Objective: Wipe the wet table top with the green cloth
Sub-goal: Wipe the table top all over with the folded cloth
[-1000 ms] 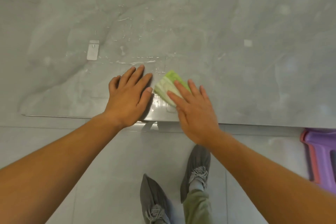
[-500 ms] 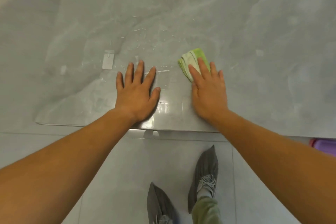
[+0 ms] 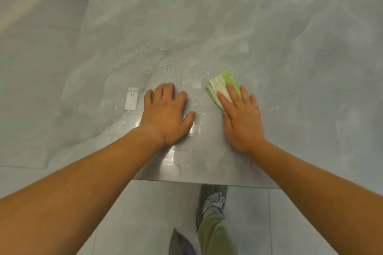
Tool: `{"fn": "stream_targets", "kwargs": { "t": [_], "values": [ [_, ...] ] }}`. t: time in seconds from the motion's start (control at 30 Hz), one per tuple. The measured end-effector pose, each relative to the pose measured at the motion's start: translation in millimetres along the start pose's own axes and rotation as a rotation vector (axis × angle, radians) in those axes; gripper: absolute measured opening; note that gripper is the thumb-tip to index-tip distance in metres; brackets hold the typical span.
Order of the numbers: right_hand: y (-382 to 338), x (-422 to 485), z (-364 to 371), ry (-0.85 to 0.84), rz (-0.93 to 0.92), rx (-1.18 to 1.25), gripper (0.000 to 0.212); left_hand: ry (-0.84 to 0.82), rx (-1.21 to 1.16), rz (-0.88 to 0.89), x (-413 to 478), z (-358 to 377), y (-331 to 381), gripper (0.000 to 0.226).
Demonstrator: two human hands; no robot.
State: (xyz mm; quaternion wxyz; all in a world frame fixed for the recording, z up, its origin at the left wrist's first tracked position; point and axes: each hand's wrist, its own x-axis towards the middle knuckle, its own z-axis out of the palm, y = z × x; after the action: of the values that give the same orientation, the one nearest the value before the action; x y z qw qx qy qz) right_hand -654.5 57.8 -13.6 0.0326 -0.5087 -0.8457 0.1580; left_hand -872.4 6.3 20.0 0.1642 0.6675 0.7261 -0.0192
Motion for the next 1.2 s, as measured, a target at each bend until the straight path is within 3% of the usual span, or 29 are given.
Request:
{"fn": "stream_targets", "kwargs": {
  "t": [0.13, 0.33, 0.43, 0.53, 0.67, 0.73, 0.87, 1.03, 1.2],
  "values": [
    [35, 20, -12, -0.116, -0.196, -0.012, 0.049, -0.04, -0.016, -0.007, 45, 2, -1, 0.068],
    [48, 117, -25, 0.0, 0.033, 0.029, 0.051, 0.035, -0.048, -0.057, 87, -13, 4, 0.052],
    [44, 104, -30, -0.048, -0.019, 0.097, 0.054, 0.107, -0.124, -0.053, 105, -29, 13, 0.043],
    [49, 85, -43, -0.085, -0.078, 0.315, 0.047, 0.066, -0.313, 0.003, 130, -45, 27, 0.044],
    [69, 102, -72, 0.077, 0.189, 0.529, 0.041, -0.085, -0.555, 0.005, 169, -56, 48, 0.048],
    [74, 114, -80, -0.005, 0.353, 0.503, 0.043, -0.137, -0.618, -0.022, 185, -58, 57, 0.047],
    [70, 122, -81, -0.158, 0.481, 0.544, 0.04, -0.199, -0.551, -0.061, 203, -57, 67, 0.037],
    [74, 132, -83, -0.295, 0.485, 0.564, 0.024, -0.226, -0.688, -0.07, 209, -63, 62, 0.013],
    [76, 135, -90, -0.259, 0.419, 0.612, 0.024, -0.283, -1.02, -0.046, 208, -78, 57, 0.011]
  ]
}}
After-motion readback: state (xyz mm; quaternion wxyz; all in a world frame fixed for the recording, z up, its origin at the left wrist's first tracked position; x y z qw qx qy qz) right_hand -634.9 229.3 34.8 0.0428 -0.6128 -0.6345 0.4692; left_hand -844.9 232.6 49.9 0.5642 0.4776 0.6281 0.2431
